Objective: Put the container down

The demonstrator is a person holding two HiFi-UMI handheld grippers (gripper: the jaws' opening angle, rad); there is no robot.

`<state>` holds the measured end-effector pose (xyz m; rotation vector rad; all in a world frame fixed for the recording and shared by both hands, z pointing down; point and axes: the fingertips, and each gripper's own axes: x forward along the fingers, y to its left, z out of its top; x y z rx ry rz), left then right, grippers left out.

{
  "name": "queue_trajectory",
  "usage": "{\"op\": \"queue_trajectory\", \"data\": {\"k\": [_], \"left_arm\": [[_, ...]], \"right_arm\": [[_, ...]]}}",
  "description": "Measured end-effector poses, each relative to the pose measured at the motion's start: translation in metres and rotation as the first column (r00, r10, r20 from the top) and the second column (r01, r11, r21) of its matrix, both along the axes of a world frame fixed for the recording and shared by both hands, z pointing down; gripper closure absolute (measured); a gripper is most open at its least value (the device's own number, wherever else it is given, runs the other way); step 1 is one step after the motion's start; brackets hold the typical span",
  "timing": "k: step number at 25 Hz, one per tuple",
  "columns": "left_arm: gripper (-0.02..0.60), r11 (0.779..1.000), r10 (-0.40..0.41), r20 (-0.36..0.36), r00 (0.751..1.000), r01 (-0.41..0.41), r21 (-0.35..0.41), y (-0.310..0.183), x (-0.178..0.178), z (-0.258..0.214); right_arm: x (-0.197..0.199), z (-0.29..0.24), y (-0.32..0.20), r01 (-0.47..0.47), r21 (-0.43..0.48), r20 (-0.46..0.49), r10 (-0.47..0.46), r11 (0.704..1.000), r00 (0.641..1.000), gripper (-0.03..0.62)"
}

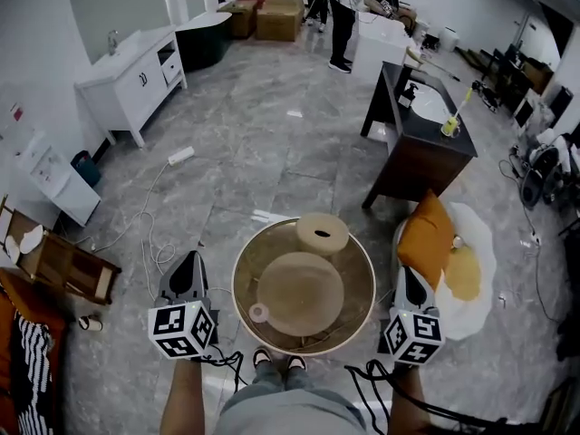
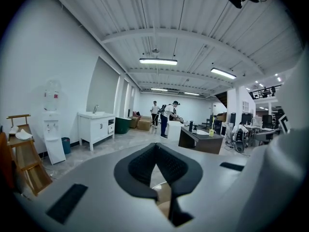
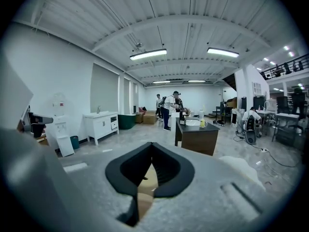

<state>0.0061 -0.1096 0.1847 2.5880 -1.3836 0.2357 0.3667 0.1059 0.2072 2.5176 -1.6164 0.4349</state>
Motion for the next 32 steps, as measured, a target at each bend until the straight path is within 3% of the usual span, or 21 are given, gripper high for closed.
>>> {"op": "queue_trajectory", "data": {"k": [32], "left_arm": [[0.577,0.998,0.059,-0.021,0.998,-0.059,0.004,-0.01,0.007,-0.005]], "right_arm": [[-0.013,-0.009,-0.012,-0.047,-0.047,-0.032,0.045,0.998,0.998,0.589]]}}
